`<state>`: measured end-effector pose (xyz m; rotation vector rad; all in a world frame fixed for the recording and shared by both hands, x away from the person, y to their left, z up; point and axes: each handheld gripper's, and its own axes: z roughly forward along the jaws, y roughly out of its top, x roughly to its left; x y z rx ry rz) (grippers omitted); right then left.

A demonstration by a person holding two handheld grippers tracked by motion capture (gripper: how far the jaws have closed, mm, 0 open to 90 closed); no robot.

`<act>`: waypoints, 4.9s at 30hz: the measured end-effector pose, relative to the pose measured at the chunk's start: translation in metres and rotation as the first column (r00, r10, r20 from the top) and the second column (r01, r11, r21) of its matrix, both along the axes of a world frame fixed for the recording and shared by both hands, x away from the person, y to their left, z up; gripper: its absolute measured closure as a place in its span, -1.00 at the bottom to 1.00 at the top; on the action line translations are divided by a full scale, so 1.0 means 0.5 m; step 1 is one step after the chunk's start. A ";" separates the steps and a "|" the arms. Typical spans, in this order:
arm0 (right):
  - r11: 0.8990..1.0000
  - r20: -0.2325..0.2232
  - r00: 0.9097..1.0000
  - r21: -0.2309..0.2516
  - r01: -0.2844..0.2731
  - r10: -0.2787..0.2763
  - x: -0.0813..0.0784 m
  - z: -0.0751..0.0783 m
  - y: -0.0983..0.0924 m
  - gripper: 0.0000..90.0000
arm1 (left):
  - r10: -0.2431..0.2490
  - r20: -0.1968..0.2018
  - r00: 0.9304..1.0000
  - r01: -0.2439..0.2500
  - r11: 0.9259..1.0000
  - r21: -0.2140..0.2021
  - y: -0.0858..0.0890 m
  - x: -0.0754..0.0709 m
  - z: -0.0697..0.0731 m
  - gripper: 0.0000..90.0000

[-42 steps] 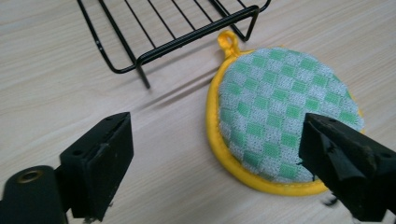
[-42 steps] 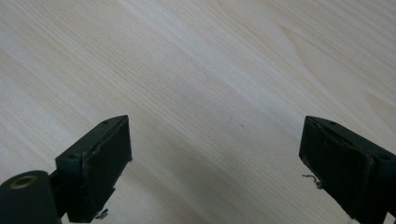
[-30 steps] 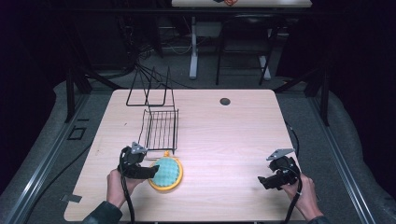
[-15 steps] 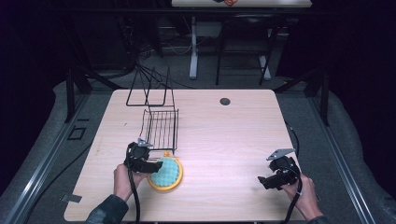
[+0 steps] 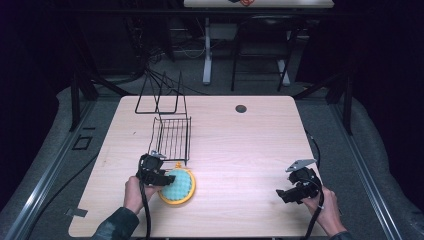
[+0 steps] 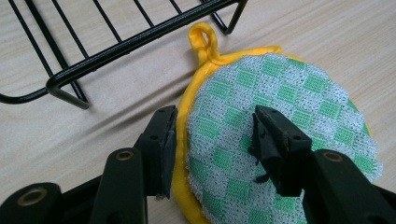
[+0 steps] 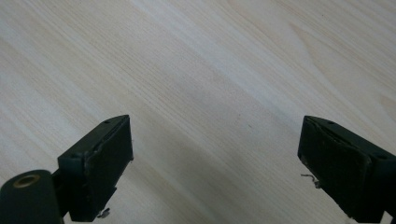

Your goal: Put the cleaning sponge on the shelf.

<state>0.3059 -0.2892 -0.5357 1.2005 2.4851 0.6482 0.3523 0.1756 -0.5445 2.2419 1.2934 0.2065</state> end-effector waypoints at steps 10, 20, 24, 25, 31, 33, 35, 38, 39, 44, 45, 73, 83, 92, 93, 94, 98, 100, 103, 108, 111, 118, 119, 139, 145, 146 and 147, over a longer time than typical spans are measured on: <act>1.000 0.006 1.000 -0.001 0.001 -0.001 0.000 0.000 0.000 -0.77 | -0.023 0.019 1.000 0.022 0.999 0.027 -0.006 -0.005 -0.001 0.33; 1.000 0.010 1.000 0.003 0.004 -0.004 -0.001 0.002 -0.001 -0.76 | -0.044 0.060 0.997 0.037 0.993 0.111 -0.027 -0.017 0.003 0.55; 1.000 0.009 1.000 0.002 0.009 -0.009 -0.002 0.003 -0.001 -0.76 | -0.048 0.073 0.996 0.038 0.991 0.124 -0.027 -0.019 0.003 0.69; 1.000 0.010 1.000 0.002 0.008 -0.008 -0.002 0.003 -0.001 -0.76 | -0.049 0.076 0.996 0.039 0.991 0.125 -0.027 -0.020 0.003 0.71; 1.000 0.016 1.000 -0.006 0.006 -0.006 -0.002 0.004 -0.002 -0.76 | -0.056 0.093 0.994 0.043 0.990 0.137 -0.029 -0.023 0.001 0.83; 1.000 0.009 1.000 -0.004 0.010 -0.010 -0.002 0.004 -0.002 -0.76 | -0.057 0.096 0.994 0.043 0.989 0.140 -0.029 -0.024 0.001 0.85; 1.000 0.012 1.000 -0.006 0.008 -0.008 -0.002 0.004 -0.002 -0.76 | -0.059 0.103 0.993 0.044 0.989 0.144 -0.030 -0.025 0.002 0.86; 1.000 0.013 1.000 -0.009 0.006 -0.006 -0.002 0.005 -0.003 -0.76 | -0.070 0.112 0.991 0.052 0.987 0.153 -0.031 -0.027 0.003 0.87; 1.000 0.013 1.000 -0.007 0.007 -0.007 -0.002 0.005 -0.003 -0.76 | -0.077 0.114 0.990 0.059 0.986 0.154 -0.031 -0.027 0.003 0.87; 1.000 0.014 1.000 -0.002 0.012 -0.012 -0.002 0.006 -0.004 -0.76 | -0.093 0.127 0.988 0.076 0.988 0.134 -0.022 -0.027 0.006 0.89; 1.000 0.016 1.000 0.001 0.013 -0.013 -0.002 0.005 -0.004 -0.76 | -0.097 0.128 0.987 0.080 0.988 0.134 -0.022 -0.027 0.008 0.89; 1.000 0.010 1.000 0.000 0.009 -0.009 -0.001 0.004 -0.006 -0.75 | -0.104 0.162 0.981 0.089 0.991 0.101 -0.009 -0.057 0.049 0.94; 1.000 0.012 1.000 0.000 0.008 -0.008 -0.001 0.003 -0.006 -0.75 | -0.098 0.185 0.978 0.081 0.992 0.095 -0.007 -0.067 0.060 0.95; 1.000 0.012 1.000 0.001 0.008 -0.008 -0.001 0.003 -0.006 -0.75 | -0.104 0.205 0.973 0.088 0.992 0.087 -0.007 -0.075 0.071 0.95; 1.000 0.012 1.000 -0.002 0.010 -0.010 -0.001 0.003 -0.007 -0.75 | -0.105 0.213 0.971 0.088 0.992 0.085 -0.006 -0.077 0.073 0.95; 1.000 0.011 1.000 -0.002 0.010 -0.010 -0.001 0.003 -0.007 -0.75 | -0.103 0.221 0.970 0.085 0.993 0.087 -0.007 -0.079 0.076 0.95; 1.000 0.011 1.000 -0.002 0.011 -0.011 -0.001 0.002 -0.007 -0.75 | -0.105 0.235 0.966 0.088 0.993 0.082 -0.006 -0.083 0.087 0.95; 1.000 0.010 1.000 -0.003 0.010 -0.010 -0.001 0.002 -0.007 -0.75 | -0.101 0.249 0.963 0.084 0.993 0.080 -0.007 -0.086 0.092 0.96; 1.000 0.011 1.000 -0.003 0.011 -0.011 -0.001 0.002 -0.007 -0.75 | -0.102 0.269 0.958 0.084 0.994 0.076 -0.010 -0.089 0.101 0.96; 1.000 0.012 1.000 -0.003 0.010 -0.010 -0.001 0.003 -0.008 -0.75 | -0.104 0.280 0.954 0.087 0.993 0.074 -0.012 -0.092 0.110 0.96; 1.000 0.012 1.000 -0.004 0.011 -0.011 -0.001 0.003 -0.008 -0.74 | -0.101 0.279 0.955 0.085 0.994 0.070 -0.009 -0.092 0.113 0.96; 1.000 0.011 1.000 0.000 0.007 -0.007 -0.002 0.003 -0.006 -0.74 | -0.078 0.305 0.949 0.063 0.996 0.059 0.006 -0.092 0.128 0.96; 1.000 0.010 1.000 -0.002 0.007 -0.007 -0.002 0.003 -0.005 -0.74 | -0.078 0.304 0.950 0.064 0.996 0.055 0.008 -0.092 0.130 0.96; 1.000 0.006 1.000 -0.010 0.009 -0.008 -0.001 0.001 -0.004 -0.73 | -0.042 0.367 0.929 0.039 0.999 0.016 0.019 -0.077 0.162 0.95; 1.000 0.006 1.000 -0.009 0.010 -0.010 -0.001 0.001 -0.005 -0.73 | -0.017 0.382 0.924 0.021 1.000 -0.007 0.025 -0.069 0.170 0.95; 1.000 0.004 1.000 -0.008 0.011 -0.011 -0.001 0.000 -0.004 -0.73 | -0.015 0.384 0.923 0.020 1.000 -0.009 0.026 -0.068 0.171 0.95; 1.000 0.004 1.000 -0.007 0.011 -0.011 -0.001 0.000 -0.004 -0.73 | -0.011 0.387 0.922 0.017 1.000 -0.011 0.027 -0.067 0.172 0.95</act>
